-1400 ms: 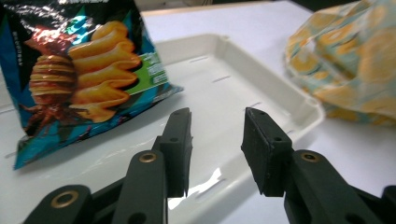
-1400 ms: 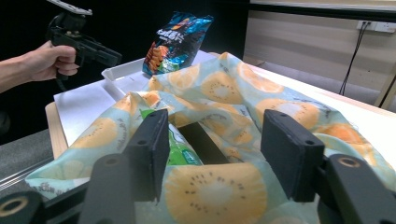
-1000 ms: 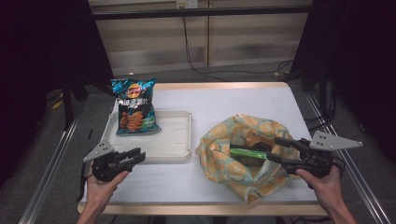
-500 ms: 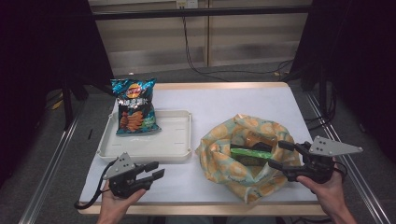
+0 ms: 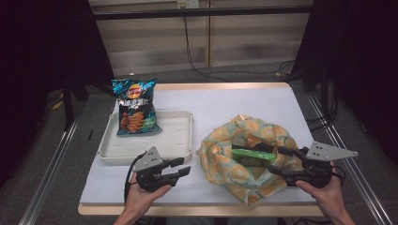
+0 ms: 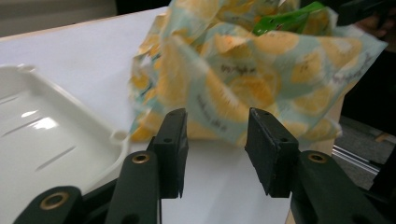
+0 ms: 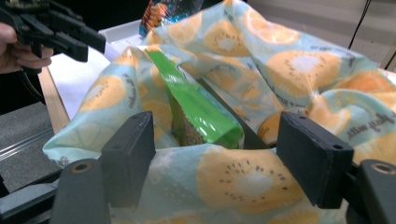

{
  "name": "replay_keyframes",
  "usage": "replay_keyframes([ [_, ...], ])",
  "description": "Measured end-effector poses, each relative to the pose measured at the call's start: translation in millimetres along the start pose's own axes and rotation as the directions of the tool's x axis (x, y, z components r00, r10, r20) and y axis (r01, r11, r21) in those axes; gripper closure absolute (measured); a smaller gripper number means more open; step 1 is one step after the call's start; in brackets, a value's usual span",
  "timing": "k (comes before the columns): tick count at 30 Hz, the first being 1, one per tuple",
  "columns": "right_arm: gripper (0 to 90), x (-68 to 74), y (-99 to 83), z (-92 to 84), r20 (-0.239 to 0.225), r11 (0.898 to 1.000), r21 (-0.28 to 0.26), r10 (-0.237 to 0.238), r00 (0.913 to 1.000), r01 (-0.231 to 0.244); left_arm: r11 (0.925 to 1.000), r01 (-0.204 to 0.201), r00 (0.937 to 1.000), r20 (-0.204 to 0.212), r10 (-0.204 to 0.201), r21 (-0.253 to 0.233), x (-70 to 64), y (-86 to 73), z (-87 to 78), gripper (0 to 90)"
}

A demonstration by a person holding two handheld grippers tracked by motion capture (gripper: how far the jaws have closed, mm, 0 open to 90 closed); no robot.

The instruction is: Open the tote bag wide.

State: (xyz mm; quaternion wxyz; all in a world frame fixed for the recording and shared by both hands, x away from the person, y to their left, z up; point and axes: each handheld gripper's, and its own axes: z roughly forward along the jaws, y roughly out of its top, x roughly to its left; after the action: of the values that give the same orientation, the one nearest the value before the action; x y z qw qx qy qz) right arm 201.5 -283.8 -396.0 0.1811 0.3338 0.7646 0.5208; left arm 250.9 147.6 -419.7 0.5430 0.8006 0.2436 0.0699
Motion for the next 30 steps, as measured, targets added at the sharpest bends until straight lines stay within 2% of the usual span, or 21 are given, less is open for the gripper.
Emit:
replay_keyframes([
  [4,30.7,-2.0,-5.4,1.8,0.000,1.000,0.017,0.003,1.0000,-0.003,0.9990,-0.045,0.9984,0.033,0.045,-0.002,-7.7,11.1,22.7,57.2],
  [6,30.8,-2.6,-7.2,1.6,0.000,1.000,0.021,0.009,1.0000,-0.009,0.9993,-0.035,0.9971,0.067,0.036,-0.017,-9.9,15.5,29.2,56.8],
  [7,31.3,-3.4,-8.7,2.2,0.000,1.000,0.023,0.009,1.0000,-0.009,0.9991,-0.034,0.9967,0.073,0.036,-0.024,-11.5,18.4,33.1,56.8],
  [9,32.1,-4.4,-12.1,5.4,-0.004,0.999,0.035,0.014,0.9999,-0.014,0.9976,-0.067,0.9955,0.066,0.068,-0.016,-14.1,25.0,39.9,56.8],
  [10,33.4,-4.9,-13.6,7.3,-0.004,0.999,0.048,0.015,0.9999,-0.015,0.9974,-0.068,0.9934,0.091,0.070,-0.021,-13.2,30.2,45.5,57.3],
  [12,36.9,-5.1,-15.3,11.0,-0.009,0.998,0.056,0.018,0.9998,-0.017,0.9963,-0.085,0.9917,0.096,0.086,-0.015,-12.1,34.8,51.7,63.5],
  [14,40.0,-5.1,-14.7,11.7,-0.003,0.998,0.053,0.023,0.9997,-0.023,0.9976,-0.065,0.9918,0.108,0.068,-0.024,-9.4,37.7,58.0,64.0],
  [16,44.2,-5.9,-12.8,11.0,-0.010,0.999,0.050,0.016,0.9998,-0.016,0.9976,-0.065,0.9918,0.109,0.067,-0.027,-9.3,39.4,64.2,64.1],
  [17,45.9,-6.1,-12.1,11.0,-0.013,0.999,0.047,0.017,0.9998,-0.017,0.9980,-0.058,0.9900,0.127,0.060,-0.023,-8.2,40.0,68.8,64.0],
  [18,46.5,-6.3,-11.1,11.1,-0.012,0.999,0.042,0.016,0.9998,-0.016,0.9973,-0.071,0.9888,0.131,0.072,-0.017,-7.8,40.3,72.1,64.0],
  [20,47.4,-6.3,-9.9,12.1,-0.015,0.999,0.036,0.014,0.9998,-0.013,0.9985,-0.051,0.9861,0.157,0.054,-0.021,-8.6,40.6,78.7,63.3],
  [22,47.4,-5.7,-9.4,12.8,-0.016,0.999,0.039,0.006,0.9999,-0.005,0.9977,-0.064,0.9856,0.156,0.066,-0.022,-10.4,42.4,82.2,62.8],
  [26,47.8,-6.1,-9.4,16.1,-0.013,0.999,0.037,0.007,0.9999,-0.006,0.9968,-0.071,0.9797,0.186,0.076,-0.038,-16.3,45.7,88.9,61.4],
  [27,47.8,-6.1,-9.0,16.4,-0.015,0.999,0.037,0.006,0.9999,-0.005,0.9965,-0.079,0.9765,0.199,0.082,-0.027,-17.6,45.3,92.0,61.3],
  [29,47.7,-5.0,-7.1,17.7,-0.023,0.999,0.033,-0.002,0.9997,0.003,0.9964,-0.084,0.9768,0.197,0.084,-0.009,-20.5,42.5,97.1,60.3],
  [30,47.7,-4.4,-6.1,18.5,-0.020,0.999,0.032,-0.004,0.9998,0.005,0.9955,-0.094,0.9748,0.205,0.089,0.012,-22.0,39.8,100.7,59.7],
])
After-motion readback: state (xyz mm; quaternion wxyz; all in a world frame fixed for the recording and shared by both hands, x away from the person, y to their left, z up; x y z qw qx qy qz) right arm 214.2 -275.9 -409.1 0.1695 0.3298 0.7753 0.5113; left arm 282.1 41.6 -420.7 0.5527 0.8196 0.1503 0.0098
